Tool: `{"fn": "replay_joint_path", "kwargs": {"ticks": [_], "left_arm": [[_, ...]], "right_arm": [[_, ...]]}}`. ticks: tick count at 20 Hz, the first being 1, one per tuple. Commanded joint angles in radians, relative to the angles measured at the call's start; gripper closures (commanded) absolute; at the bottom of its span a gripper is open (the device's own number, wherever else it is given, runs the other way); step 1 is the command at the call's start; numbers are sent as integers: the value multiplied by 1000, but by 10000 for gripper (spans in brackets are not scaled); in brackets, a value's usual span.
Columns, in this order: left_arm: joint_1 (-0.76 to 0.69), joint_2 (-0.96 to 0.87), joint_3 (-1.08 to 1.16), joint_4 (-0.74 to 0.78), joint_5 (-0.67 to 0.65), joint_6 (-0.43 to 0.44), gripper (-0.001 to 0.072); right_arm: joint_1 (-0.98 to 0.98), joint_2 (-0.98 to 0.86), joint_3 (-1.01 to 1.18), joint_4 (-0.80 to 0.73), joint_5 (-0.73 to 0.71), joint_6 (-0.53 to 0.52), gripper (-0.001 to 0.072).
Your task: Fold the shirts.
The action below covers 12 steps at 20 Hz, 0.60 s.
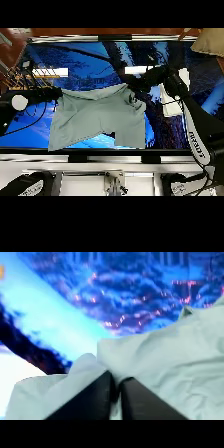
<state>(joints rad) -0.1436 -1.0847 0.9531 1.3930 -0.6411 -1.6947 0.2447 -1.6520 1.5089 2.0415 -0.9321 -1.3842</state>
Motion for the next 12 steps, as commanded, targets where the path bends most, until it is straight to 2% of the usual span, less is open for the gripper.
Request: {"fn": "replay_joint_path", "kwargs": {"ticks": [1, 2, 3, 5, 7, 9, 11, 12], "left_arm": [[11, -67, 12, -99, -113, -21, 236], [32, -65, 45, -99, -212, -20, 98], [69, -64, 93, -84, -349, -16, 84], [159, -56, 179, -38, -612, 76, 86], [264, -18, 182, -21, -796, 123, 86], [373, 28, 94, -57, -917, 131, 85], [461, 87, -55, -95, -944, 170, 76], [497, 118, -131, -95, -931, 182, 33]], "right_arm": [[-20, -23, 2, 73, 26, -11, 191], [-42, 3, 17, 69, -16, -51, 191], [-71, 36, 39, 57, -79, -103, 191], [-146, 109, 65, -37, -233, -161, 191], [-227, 170, 63, -177, -425, -189, 192], [-320, 209, 23, -214, -597, -279, 191], [-401, 243, -66, -183, -627, -282, 191], [-426, 257, -116, -153, -616, -286, 191]]}}
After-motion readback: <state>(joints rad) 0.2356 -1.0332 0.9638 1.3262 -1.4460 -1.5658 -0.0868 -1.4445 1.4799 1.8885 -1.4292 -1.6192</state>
